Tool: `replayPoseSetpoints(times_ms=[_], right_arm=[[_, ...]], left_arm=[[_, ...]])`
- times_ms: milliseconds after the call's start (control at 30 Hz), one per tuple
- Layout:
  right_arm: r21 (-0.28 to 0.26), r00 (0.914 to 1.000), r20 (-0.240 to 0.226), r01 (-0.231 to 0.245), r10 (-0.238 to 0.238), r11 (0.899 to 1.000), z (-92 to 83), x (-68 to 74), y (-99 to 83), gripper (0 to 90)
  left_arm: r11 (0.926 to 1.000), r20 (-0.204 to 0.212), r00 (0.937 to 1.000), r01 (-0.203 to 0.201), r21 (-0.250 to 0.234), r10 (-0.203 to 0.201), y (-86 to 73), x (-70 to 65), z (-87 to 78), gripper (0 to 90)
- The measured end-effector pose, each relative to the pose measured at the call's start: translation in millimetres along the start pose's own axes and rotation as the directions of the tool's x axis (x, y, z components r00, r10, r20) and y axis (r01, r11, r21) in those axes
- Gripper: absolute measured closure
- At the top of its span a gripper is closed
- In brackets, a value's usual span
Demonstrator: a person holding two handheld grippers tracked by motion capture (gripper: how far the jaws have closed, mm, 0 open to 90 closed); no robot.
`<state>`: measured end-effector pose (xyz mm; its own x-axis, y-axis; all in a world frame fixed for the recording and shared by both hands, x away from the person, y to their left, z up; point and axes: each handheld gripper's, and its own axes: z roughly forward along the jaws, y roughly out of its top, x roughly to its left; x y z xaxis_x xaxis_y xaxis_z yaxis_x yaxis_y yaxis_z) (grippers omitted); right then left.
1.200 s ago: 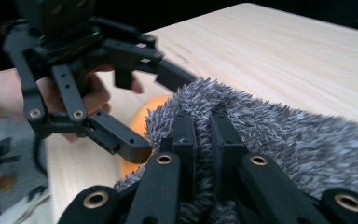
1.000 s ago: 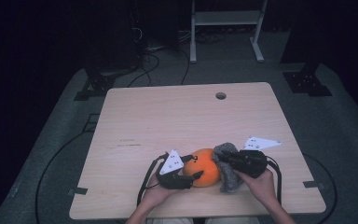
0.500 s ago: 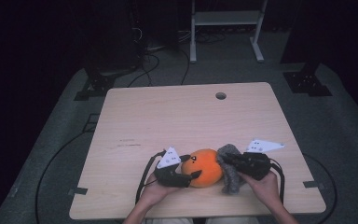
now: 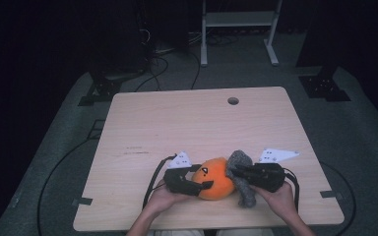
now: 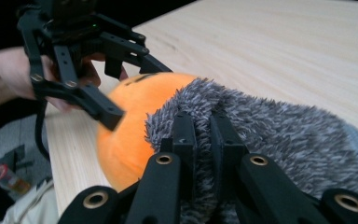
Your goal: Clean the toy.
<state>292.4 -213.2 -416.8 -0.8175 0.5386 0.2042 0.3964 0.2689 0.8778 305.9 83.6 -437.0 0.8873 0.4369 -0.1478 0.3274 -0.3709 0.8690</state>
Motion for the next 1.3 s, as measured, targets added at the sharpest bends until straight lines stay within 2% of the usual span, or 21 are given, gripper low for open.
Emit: replayPoseSetpoints(times_ms=[33, 67, 100, 133, 167, 200, 267, 400, 433, 567, 600, 700, 733, 800, 967, 1033, 1067, 1167, 1200, 1233, 1300], right_arm=[[-0.018, 0.9999, 0.004, 0.013, -0.013, 1.0, -1.1, 1.7, 2.2, 81.5], [-0.018, 0.9999, 0.004, 0.013, -0.013, 1.0, -1.1, 1.7, 2.2, 81.5], [-0.06, 1.0, -0.004, 0.007, -0.007, 0.998, -1.8, 3.6, 5.3, 81.5], [-0.06, 1.0, -0.004, 0.007, -0.007, 0.998, -1.8, 3.6, 5.3, 81.5], [-0.062, 1.0, -0.006, 0.002, -0.003, 0.998, 0.4, 3.4, 5.5, 81.5], [-0.011, 0.9999, 0.014, 0.011, -0.011, 1.0, 8.3, 0.4, 2.1, 81.5], [0.016, 0.9998, 0.019, -0.011, 0.01, 1.0, 13.9, -7.5, -6.5, 81.6], [0.017, 0.9966, 0.035, -0.075, 0.075, 0.997, 11.3, -18.7, -13.2, 81.7], [0.011, 0.9966, 0.055, -0.062, 0.062, 0.998, 8.3, -16.8, -11.4, 81.7], [-0.015, 0.9998, 0.022, 0.0, 0.001, 1.0, 6.2, -2.9, -3.9, 81.6], [0.027, 0.9992, 0.027, 0.027, -0.028, 0.999, 12.6, -2.0, -6.3, 81.6], [0.045, 0.9994, 0.035, -0.01, 0.008, 0.999, 13.2, -9.5, -9.9, 81.6], [0.048, 0.9974, 0.061, -0.042, 0.039, 0.998, 9.1, -14.9, -10.5, 81.7], [0.04, 0.9959, 0.087, -0.028, 0.024, 0.999, 5.6, -13.6, -8.1, 81.7], [0.024, 0.9992, 0.038, 0.011, -0.012, 1.0, 10.2, -2.2, -1.1, 81.6], [0.039, 0.9994, 0.03, 0.018, -0.019, 0.999, 13.8, -2.9, -4.5, 81.4], [0.043, 0.9989, 0.028, -0.039, 0.037, 0.998, 13.1, -11.0, -11.3, 81.4], [0.067, 0.9972, 0.06, -0.048, 0.044, 0.997, 10.1, -16.1, -17.3, 81.5], [0.049, 0.9955, 0.077, -0.059, 0.055, 0.997, 4.5, -16.5, -15.1, 81.6], [0.028, 0.9958, 0.082, -0.044, 0.041, 0.999, 2.6, -14.5, -11.9, 81.6], [-0.024, 0.9984, 0.037, -0.042, 0.043, 0.999, 2.2, -10.7, -5.7, 81.6]], left_arm=[[0.9924, -0.056, 0.9923, -0.113, -0.048, 0.11, 5.1, -6.9, -5.0, 36.9], [0.9924, -0.056, 0.9923, -0.113, -0.048, 0.11, 5.1, -6.9, -5.0, 37.9], [0.9789, -0.121, 0.9725, -0.203, -0.023, 0.199, 6.8, -13.4, -4.9, 37.8], [0.9789, -0.121, 0.9725, -0.203, -0.023, 0.199, 6.8, -13.4, -4.9, 37.1], [0.9746, -0.124, 0.9669, -0.224, 0.01, 0.223, 5.6, -13.2, -3.8, 37.1], [0.9766, -0.115, 0.9701, -0.215, 0.003, 0.214, 2.4, -11.7, -3.6, 36.8], [0.9885, -0.101, 0.9834, -0.151, 0.001, 0.151, -4.7, -4.3, -6.6, 36.7], [0.9892, -0.098, 0.9845, -0.147, -0.007, 0.145, -7.9, -2.4, -7.3, 36.6], [0.9892, -0.1, 0.9843, -0.146, -0.005, 0.145, -8.1, -1.5, -7.4, 36.6], [0.9922, -0.101, 0.9873, -0.124, -0.012, 0.123, -10.9, 1.4, -9.0, 36.6], [0.9932, -0.096, 0.9888, -0.116, -0.01, 0.114, -12.2, 3.2, -10.6, 36.5], [0.993, -0.095, 0.9888, -0.117, -0.016, 0.115, -13.3, 3.6, -10.5, 36.3], [0.9917, -0.09, 0.9879, -0.128, -0.014, 0.126, -13.0, 2.7, -9.8, 36.1], [0.9882, -0.089, 0.9845, -0.153, -0.015, 0.151, -13.2, 0.6, -8.3, 35.9], [0.9851, -0.092, 0.981, -0.172, -0.003, 0.171, -13.2, -1.5, -8.9, 35.9], [0.9869, -0.084, 0.9836, -0.161, -0.011, 0.159, -14.3, -0.1, -10.6, 35.3], [0.9869, -0.075, 0.985, -0.158, -0.031, 0.156, -14.8, -1.0, -9.1, 34.5], [0.9861, -0.075, 0.9847, -0.161, -0.041, 0.157, -14.2, -3.2, -6.3, 31.8], [0.9813, -0.077, 0.9793, -0.19, -0.03, 0.187, -13.5, -4.9, -5.2, 31.7], [0.9813, -0.077, 0.9793, -0.19, -0.03, 0.187, -13.5, -4.9, -5.2, 31.8], [0.9784, -0.075, 0.9763, -0.205, -0.025, 0.203, -13.9, -6.2, -5.4, 32.0]])
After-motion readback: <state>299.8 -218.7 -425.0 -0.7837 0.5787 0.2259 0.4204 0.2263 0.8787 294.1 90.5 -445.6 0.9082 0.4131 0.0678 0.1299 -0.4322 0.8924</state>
